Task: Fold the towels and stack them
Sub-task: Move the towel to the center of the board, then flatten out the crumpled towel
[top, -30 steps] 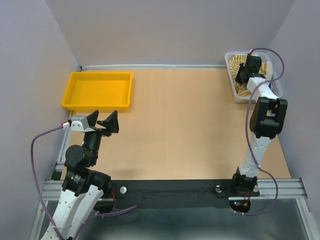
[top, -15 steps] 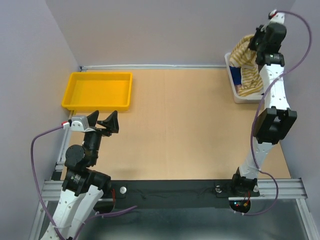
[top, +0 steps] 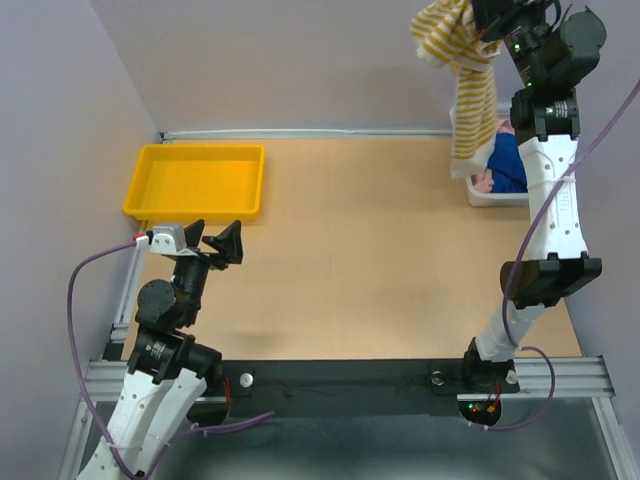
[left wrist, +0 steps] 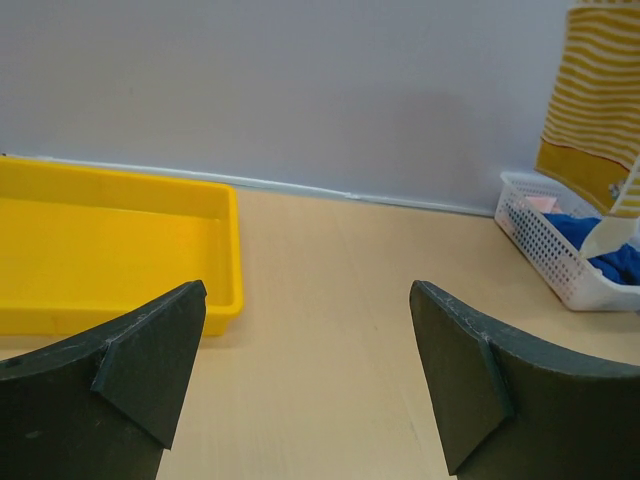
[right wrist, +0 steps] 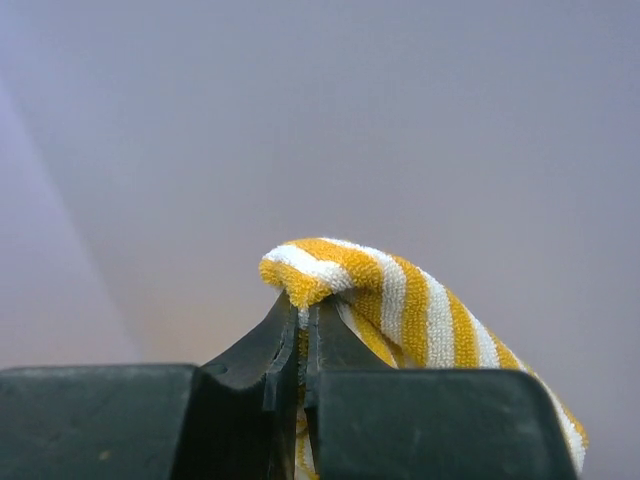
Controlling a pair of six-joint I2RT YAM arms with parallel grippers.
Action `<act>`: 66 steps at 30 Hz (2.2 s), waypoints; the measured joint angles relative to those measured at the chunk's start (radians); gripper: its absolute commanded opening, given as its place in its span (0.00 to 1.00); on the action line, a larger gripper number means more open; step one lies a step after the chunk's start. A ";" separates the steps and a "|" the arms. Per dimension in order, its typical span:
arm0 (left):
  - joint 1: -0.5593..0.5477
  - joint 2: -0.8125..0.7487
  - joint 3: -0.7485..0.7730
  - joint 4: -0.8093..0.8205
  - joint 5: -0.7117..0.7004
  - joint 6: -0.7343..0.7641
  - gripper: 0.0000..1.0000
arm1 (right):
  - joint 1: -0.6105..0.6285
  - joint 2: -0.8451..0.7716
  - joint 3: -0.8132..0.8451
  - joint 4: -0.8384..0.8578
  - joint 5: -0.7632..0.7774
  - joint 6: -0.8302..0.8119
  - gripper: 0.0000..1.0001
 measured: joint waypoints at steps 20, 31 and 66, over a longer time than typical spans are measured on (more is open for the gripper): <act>0.019 0.031 0.000 0.006 0.052 -0.001 0.94 | 0.712 -0.653 -1.714 -0.157 -0.322 0.247 0.69; 0.019 0.322 0.066 0.007 0.235 -0.066 0.94 | 0.693 -0.745 -1.373 -0.433 0.113 0.092 0.77; 0.019 1.367 0.724 -0.208 0.056 0.054 0.86 | 0.224 0.412 -0.605 -0.398 0.198 -0.371 0.65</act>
